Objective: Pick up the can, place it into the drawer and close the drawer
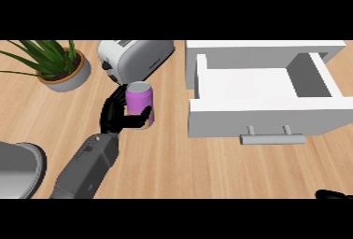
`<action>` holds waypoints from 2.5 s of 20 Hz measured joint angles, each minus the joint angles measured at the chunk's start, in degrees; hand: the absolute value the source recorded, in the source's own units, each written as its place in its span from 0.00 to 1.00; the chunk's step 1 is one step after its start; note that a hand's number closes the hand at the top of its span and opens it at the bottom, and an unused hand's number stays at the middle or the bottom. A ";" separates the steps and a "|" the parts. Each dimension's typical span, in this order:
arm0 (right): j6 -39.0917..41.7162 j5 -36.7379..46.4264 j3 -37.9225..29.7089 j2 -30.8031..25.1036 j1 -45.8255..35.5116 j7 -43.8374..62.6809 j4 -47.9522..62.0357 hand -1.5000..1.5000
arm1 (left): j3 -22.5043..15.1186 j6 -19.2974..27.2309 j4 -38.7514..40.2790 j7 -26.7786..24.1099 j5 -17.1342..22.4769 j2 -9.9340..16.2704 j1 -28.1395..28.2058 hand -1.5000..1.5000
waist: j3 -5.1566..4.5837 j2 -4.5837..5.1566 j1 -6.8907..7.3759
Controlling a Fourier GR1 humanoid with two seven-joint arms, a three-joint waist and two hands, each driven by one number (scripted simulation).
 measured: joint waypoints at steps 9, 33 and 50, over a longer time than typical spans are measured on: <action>-0.07 -0.17 -1.71 -0.43 0.49 0.93 -1.21 0.00 | -3.87 3.31 -11.55 15.43 -3.86 -0.54 -8.08 1.00 | 0.03 -0.22 0.66; -0.52 -0.05 -2.16 -0.91 -2.88 2.23 -0.36 0.00 | -1.97 14.69 -8.12 42.40 -9.48 -5.92 -42.23 1.00 | 0.06 0.22 -0.79; -0.62 0.17 -0.43 -1.86 -6.83 4.24 0.37 0.00 | -8.37 19.24 10.70 39.19 -1.68 -6.30 -56.80 0.00 | 0.16 0.97 -3.70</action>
